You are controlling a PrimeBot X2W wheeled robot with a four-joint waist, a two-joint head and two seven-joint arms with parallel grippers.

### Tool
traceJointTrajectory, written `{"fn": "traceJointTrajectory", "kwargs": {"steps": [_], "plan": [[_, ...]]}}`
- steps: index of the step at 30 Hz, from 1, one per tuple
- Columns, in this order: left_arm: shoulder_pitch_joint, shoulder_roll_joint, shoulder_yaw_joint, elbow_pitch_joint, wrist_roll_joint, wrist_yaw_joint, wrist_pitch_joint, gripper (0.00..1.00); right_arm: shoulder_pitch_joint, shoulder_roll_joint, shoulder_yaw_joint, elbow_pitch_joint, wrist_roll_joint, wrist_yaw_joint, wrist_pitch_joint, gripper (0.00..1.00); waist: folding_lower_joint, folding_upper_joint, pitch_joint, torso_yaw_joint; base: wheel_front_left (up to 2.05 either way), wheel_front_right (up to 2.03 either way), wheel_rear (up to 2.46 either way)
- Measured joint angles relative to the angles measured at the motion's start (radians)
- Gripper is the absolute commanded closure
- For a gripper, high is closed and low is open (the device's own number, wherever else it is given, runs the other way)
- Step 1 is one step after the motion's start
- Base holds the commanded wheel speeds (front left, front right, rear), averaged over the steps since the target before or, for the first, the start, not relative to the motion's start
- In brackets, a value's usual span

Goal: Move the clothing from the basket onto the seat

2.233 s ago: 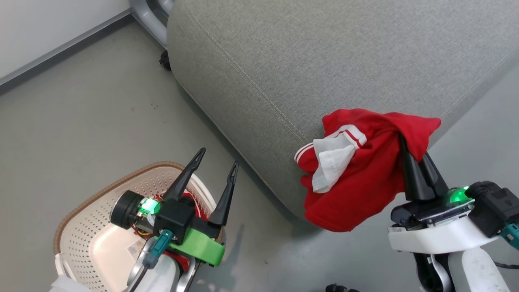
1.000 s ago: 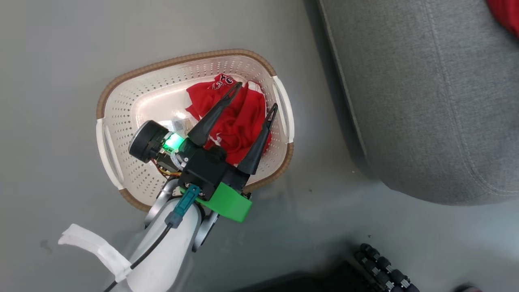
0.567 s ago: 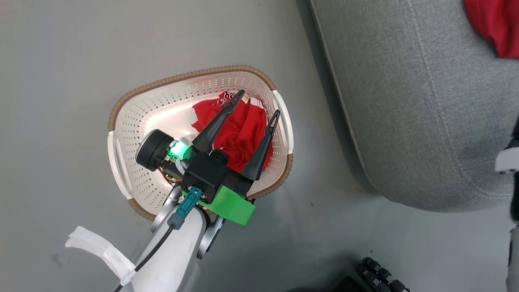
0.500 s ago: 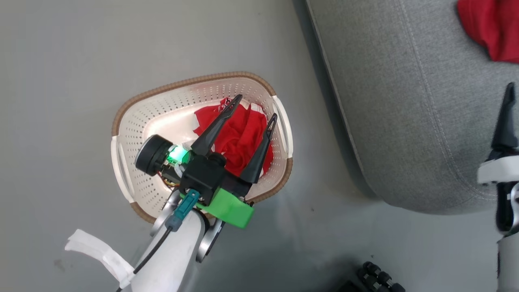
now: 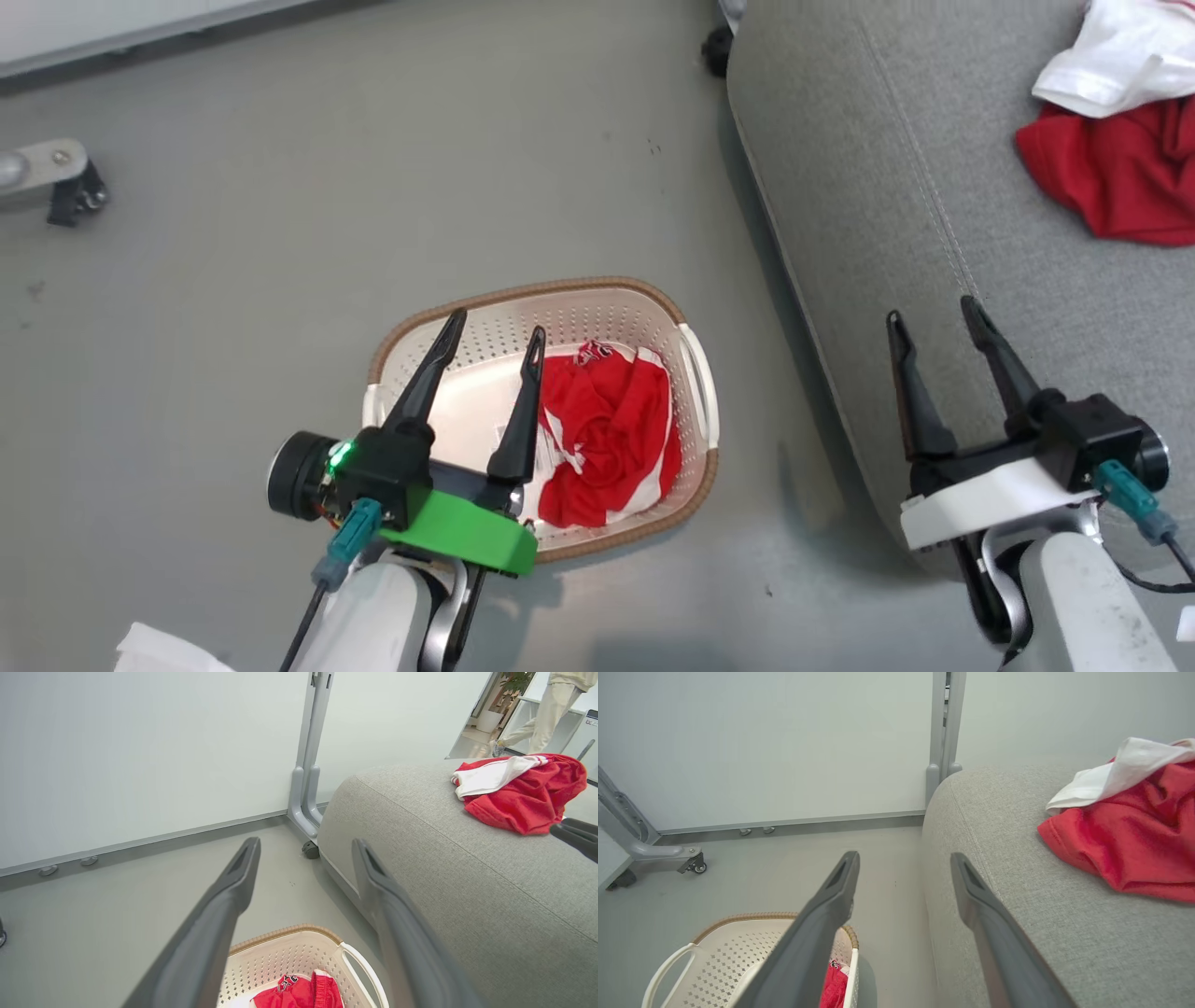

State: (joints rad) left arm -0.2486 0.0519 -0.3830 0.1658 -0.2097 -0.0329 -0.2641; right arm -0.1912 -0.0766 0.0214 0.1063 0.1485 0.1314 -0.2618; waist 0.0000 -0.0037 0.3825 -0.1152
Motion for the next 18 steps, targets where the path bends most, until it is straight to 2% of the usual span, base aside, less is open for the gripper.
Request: {"fn": "traceJointTrajectory", "kwargs": {"steps": [7, 18], "plan": [[0.085, -0.001, 0.071, -0.008, -0.01, 0.04, 0.0, 0.0, 0.066, -0.009, 0.078, -0.009, 0.012, 0.0, 0.0, 0.0, 0.0, 0.0, -0.116, 0.081, 0.0, 0.0, 0.0], [0.273, -0.002, 0.182, -0.081, -0.003, 0.053, 0.0, 0.0, 0.229, 0.007, 0.015, -0.066, 0.021, 0.0, 0.0, 0.0, -0.0001, 0.0, -0.307, 0.179, 0.0, 0.0, 0.0]]}}
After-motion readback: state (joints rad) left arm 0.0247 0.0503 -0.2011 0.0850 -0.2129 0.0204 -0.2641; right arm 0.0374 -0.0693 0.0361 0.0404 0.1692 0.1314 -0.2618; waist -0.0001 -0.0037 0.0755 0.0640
